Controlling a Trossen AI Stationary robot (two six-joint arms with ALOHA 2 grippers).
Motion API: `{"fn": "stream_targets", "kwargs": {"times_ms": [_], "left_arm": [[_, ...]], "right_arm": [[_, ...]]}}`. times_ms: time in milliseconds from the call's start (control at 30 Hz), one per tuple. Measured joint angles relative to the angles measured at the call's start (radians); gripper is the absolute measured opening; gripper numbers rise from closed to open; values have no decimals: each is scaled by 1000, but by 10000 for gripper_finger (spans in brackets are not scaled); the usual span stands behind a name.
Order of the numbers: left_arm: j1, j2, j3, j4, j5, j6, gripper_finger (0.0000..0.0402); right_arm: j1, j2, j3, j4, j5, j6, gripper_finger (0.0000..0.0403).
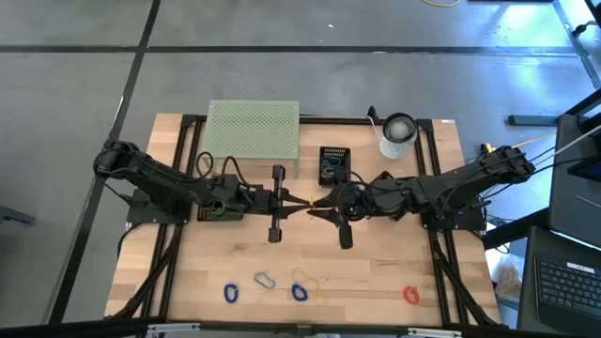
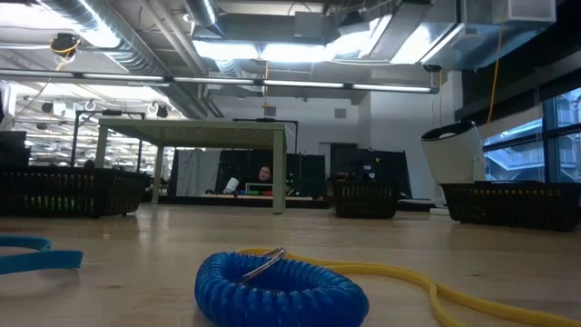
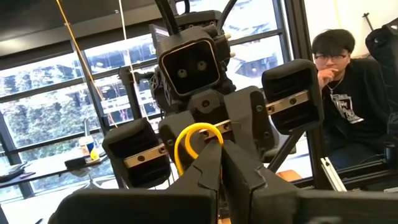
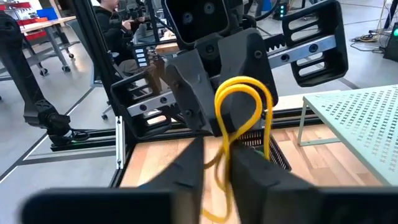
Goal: Pick & Place Office Desk Supplies
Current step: Put the yellow rubber band into the top black bin
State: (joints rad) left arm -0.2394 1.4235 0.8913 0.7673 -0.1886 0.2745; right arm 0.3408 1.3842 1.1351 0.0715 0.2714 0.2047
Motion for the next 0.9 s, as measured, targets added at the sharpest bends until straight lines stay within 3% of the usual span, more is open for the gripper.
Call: {"fn": "stream_targets", "kwargs": {"times_ms": [133, 567, 700, 900], "left_arm": [[0, 0, 0, 0, 0, 0, 3], [-3, 0, 0, 0, -1, -33, 7], [-3, 0, 0, -13, -47, -113, 38], [-8, -3, 3, -109, -63, -216, 118]], "right_arm": [[0, 0, 0, -1, -2, 0, 11], [0, 0, 0, -5, -2, 23, 4], [0, 0, 0, -7, 2, 22, 3], [-2, -1, 0, -54, -4, 19, 2]]}}
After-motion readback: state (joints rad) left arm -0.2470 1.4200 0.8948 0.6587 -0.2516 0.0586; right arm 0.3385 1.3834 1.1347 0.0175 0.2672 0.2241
